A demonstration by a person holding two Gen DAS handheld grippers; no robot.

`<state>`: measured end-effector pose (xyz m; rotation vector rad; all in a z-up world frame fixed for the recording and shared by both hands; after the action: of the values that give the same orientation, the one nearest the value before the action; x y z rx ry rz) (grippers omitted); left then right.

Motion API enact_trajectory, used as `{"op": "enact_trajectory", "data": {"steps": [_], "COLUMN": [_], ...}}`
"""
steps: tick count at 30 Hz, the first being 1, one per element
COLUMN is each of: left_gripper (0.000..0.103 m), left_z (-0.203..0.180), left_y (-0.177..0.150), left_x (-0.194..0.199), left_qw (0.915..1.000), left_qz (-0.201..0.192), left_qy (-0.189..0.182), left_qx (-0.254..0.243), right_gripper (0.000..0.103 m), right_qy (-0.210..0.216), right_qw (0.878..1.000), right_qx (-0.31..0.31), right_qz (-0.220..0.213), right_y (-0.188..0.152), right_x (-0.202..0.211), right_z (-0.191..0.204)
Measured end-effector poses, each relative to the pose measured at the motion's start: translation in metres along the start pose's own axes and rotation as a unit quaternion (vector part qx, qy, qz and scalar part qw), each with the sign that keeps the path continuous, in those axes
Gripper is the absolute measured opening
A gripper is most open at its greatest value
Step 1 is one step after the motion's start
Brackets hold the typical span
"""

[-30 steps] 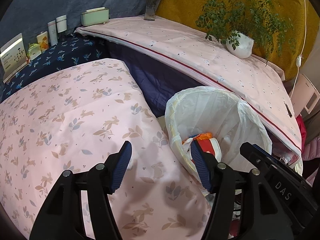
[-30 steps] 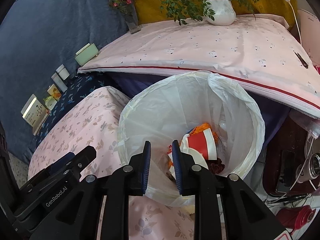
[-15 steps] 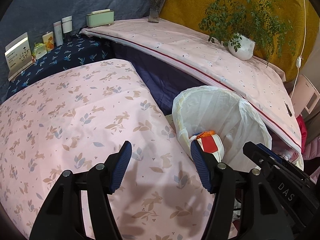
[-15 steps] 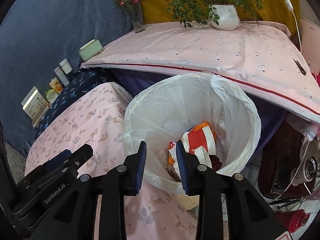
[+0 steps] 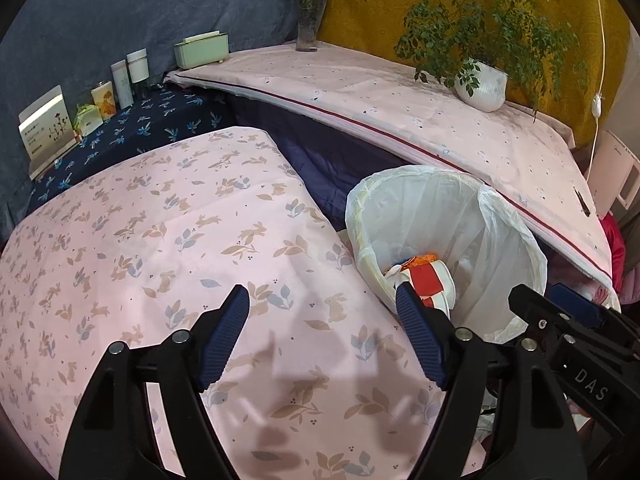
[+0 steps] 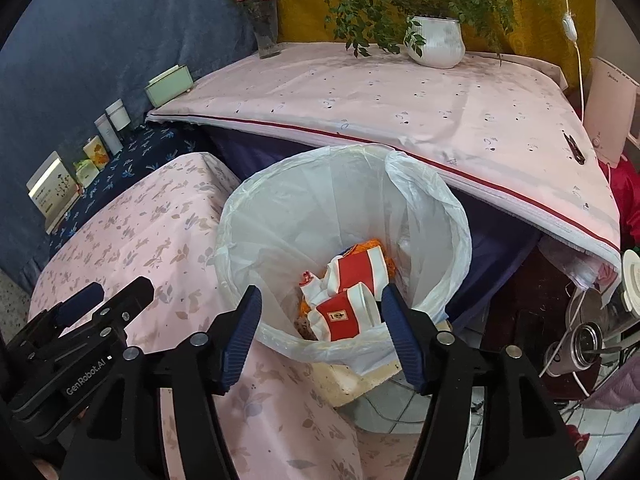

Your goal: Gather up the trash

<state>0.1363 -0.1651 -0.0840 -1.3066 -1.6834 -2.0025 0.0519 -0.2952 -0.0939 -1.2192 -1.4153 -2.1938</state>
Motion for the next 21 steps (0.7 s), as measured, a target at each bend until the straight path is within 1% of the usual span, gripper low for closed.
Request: {"op": "enact_trajectory", "data": {"steps": [2, 3, 4, 6, 8, 11, 14, 18, 21], "left_gripper": [0.075, 0.079, 0.082, 0.084, 0.084, 0.085, 0.088, 0.089, 0.091], "left_z": [-0.003, -0.004, -0.005, -0.007, -0.008, -0.009, -0.009, -0.012, -0.013], "left_y": [-0.002, -0.003, -0.004, -0.006, -0.009, -0.012, -0.014, -0.015, -0.016], "left_x": [0.000, -0.001, -0.001, -0.003, -0.005, -0.008, -0.011, -0.014, -0.015], "left_qw": [1.0000, 0.9999, 0.9999, 0.9999, 0.9998, 0.9996, 0.9995, 0.9993, 0.9991], "left_qz": [0.004, 0.005, 0.006, 0.010, 0.016, 0.023, 0.027, 0.029, 0.031], "left_qy": [0.005, 0.006, 0.007, 0.007, 0.006, 0.010, 0.015, 0.020, 0.026], "left_qx": [-0.006, -0.007, -0.008, -0.009, -0.009, -0.009, -0.008, -0.011, -0.015], "right_gripper": [0.068, 0.069, 0.073, 0.076, 0.077, 0.083, 0.084, 0.086, 0.091], "right_qy": [-0.006, -0.009, -0.012, -0.015, -0.020, -0.029, -0.031, -0.033, -0.035], "right_qw": [1.000, 1.000, 1.000, 1.000, 1.000, 0.999, 0.999, 0.999, 0.999], "right_qx": [0.003, 0.004, 0.005, 0.007, 0.012, 0.017, 0.021, 0.026, 0.027], "right_qz": [0.002, 0.003, 0.004, 0.004, 0.004, 0.009, 0.009, 0.013, 0.014], "right_y": [-0.001, -0.001, -0.002, -0.003, -0.004, -0.005, -0.006, -0.008, -0.010], "right_x": [0.002, 0.002, 0.002, 0.003, 0.003, 0.001, 0.000, -0.003, -0.005], "right_z": [-0.003, -0.005, -0.007, -0.009, -0.011, -0.014, -0.015, -0.016, -0.018]}}
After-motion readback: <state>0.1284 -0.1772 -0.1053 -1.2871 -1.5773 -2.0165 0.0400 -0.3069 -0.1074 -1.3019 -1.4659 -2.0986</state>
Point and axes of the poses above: each gripper's, at about its wrist camera, not at the fingertips, and x roughly against the way its jaws point, z to its left, y to its top, the point moved 7 cm from there along -x, roughly the way its jaws point, and after that the axes turned 1 degree about -x, right-handed, at the moved point
